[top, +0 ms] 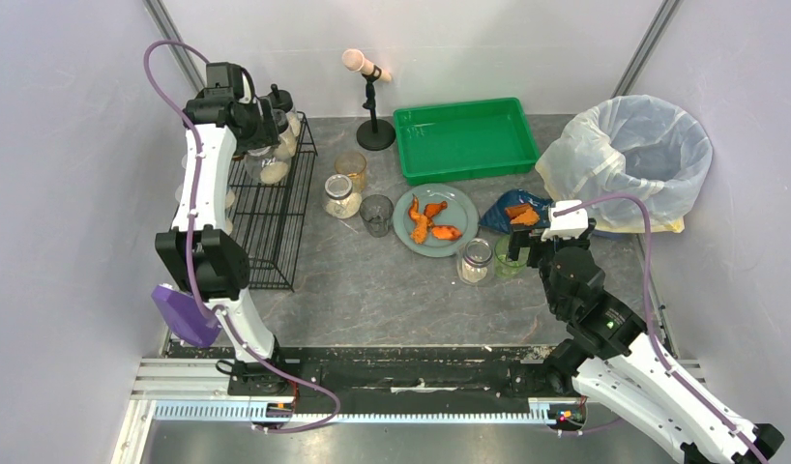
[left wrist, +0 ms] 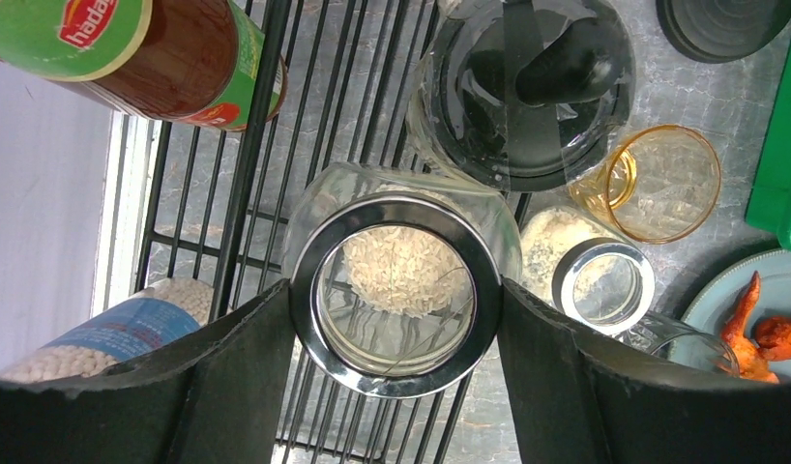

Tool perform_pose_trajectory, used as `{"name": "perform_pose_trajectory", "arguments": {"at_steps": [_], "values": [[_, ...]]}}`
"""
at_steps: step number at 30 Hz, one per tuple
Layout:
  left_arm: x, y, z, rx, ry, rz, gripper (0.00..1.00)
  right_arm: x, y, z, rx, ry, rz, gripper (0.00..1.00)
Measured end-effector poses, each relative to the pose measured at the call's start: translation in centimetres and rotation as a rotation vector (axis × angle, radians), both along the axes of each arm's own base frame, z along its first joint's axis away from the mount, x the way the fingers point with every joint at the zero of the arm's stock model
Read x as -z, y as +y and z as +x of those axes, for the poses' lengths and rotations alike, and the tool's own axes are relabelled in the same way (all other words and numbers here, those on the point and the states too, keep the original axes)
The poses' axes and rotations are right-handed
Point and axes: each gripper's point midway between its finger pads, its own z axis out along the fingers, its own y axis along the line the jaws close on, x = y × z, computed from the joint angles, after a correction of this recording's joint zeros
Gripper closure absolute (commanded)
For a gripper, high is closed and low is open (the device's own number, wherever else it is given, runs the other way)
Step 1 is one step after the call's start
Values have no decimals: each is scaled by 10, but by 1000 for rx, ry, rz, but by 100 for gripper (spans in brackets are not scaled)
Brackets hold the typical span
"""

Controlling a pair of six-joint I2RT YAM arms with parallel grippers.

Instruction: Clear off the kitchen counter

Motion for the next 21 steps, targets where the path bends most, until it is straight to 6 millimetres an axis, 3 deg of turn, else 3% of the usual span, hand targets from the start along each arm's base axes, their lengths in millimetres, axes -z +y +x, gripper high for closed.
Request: {"name": "perform_pose_trajectory", "arguments": {"at_steps": [10, 21], "values": [[-2, -8, -4, 26, -11, -28, 14, -2, 0, 0, -1, -9, 8, 2], [-29, -14, -24, 38, -70, -36, 14, -3, 1, -1, -11, -24, 23, 2]]}}
